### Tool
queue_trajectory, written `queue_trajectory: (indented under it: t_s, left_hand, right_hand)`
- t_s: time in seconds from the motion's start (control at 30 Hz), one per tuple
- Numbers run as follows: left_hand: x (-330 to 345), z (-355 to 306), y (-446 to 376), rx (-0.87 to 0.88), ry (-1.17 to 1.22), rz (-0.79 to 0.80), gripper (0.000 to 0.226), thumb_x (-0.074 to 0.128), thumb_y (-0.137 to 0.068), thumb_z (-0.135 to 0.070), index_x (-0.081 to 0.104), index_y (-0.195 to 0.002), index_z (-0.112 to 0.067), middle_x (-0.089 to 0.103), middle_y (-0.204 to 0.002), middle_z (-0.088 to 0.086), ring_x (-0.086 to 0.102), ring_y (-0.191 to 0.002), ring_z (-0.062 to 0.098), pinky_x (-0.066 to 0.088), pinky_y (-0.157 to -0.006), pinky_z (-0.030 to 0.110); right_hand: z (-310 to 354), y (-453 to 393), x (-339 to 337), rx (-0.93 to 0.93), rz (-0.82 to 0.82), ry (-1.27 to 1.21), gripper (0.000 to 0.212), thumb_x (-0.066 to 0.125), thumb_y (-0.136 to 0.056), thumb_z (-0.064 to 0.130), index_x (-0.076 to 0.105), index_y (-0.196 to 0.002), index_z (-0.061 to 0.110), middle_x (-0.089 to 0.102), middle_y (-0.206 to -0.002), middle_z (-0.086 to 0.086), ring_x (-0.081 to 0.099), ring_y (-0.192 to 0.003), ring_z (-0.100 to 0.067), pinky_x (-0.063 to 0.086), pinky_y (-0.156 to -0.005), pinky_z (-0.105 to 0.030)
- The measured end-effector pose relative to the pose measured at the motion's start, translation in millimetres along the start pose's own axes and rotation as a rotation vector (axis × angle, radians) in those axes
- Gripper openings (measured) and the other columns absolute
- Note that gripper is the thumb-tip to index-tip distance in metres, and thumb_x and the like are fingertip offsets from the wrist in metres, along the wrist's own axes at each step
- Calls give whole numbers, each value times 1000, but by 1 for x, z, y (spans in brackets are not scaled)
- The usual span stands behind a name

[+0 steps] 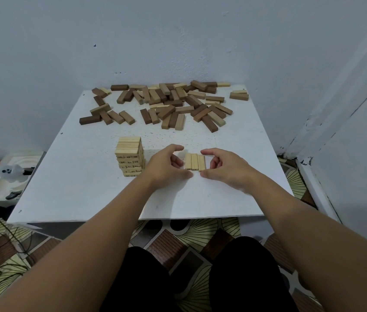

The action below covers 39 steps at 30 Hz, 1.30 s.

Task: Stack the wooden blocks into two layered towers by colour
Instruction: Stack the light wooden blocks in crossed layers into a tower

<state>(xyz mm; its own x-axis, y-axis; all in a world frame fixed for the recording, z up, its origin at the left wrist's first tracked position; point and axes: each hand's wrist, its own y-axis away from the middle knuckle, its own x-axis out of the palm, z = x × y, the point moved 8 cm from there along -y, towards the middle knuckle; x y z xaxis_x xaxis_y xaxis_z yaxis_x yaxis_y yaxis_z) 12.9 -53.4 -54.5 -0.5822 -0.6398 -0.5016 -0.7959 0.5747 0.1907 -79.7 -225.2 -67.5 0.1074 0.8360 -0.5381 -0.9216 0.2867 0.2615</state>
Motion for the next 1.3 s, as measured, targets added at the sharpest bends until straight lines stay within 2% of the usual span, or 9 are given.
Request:
queue_trajectory:
  t_s: [0.1,0.2,0.4,0.57,0.7,0.8,0.93,1.17,1.3]
  left_hand:
    - [2,-2,-8,-50,-64,56,83,93,-76,-28,53,-148,-27,67,-99,-3,65,-89,13,52,-78,27]
    - [4,-4,-12,-59,-77,74,69,93,-76,-25,63,-139,-24,66,-90,-4,63,-82,12,51,-77,29]
    - [2,-2,-14,-64,-77,75,59,94,-75,-26,68,-128,-29,67,-90,-2,62,-78,12,45,-69,26]
    - [1,0,-17,-72,-94,85,56,96,-71,-27,70,-121,-31,67,-89,-1,62,-77,14,44,-67,28]
    - [2,-2,-20,-80,-116,104,59,96,-70,-28,70,-123,-34,66,-88,-1,61,-76,14,43,-66,27]
    - [3,-4,-20,-81,-136,122,59,95,-72,-27,70,-125,-35,64,-87,-2,59,-76,13,41,-65,27]
    - [3,-4,-20,-83,-136,133,59,94,-74,-27,70,-127,-36,63,-87,-2,58,-77,14,41,-66,27]
    - [4,-4,-20,-76,-143,150,59,92,-77,-28,69,-130,-37,62,-85,-2,56,-76,13,41,-66,27]
    - [4,-2,-21,-65,-153,152,58,91,-77,-29,69,-130,-37,62,-84,-2,57,-75,13,42,-67,28]
  right_hand:
    - [0,0,0,4,-6,-8,57,84,-84,34,60,-134,45,61,-84,11,59,-84,-9,43,-107,-55]
    - [0,1,-1,3,-14,-3,55,84,-84,34,61,-133,44,61,-84,11,58,-84,-10,44,-106,-55]
    - [8,-2,-5,2,17,106,56,84,-83,41,60,-133,45,62,-86,11,59,-87,-11,46,-101,-56]
    - [25,-2,-14,-39,-15,364,57,82,-81,53,59,-133,48,54,-99,15,51,-100,-9,32,-89,-41]
    - [21,-8,-14,-42,13,365,61,85,-75,57,59,-131,52,50,-115,13,47,-115,-11,40,-97,-44]
    - [18,-9,-13,-37,37,318,59,86,-74,57,59,-127,56,49,-113,16,46,-116,-12,44,-103,-51]
    - [15,-9,-14,-39,31,300,60,85,-75,58,60,-129,55,47,-111,19,45,-116,-12,43,-104,-52]
    - [11,-11,-12,-44,17,277,60,85,-74,60,60,-129,56,49,-118,14,44,-117,-12,42,-105,-52]
    - [10,-13,-12,-48,-1,284,60,84,-73,63,59,-127,59,49,-116,14,44,-116,-12,39,-103,-47]
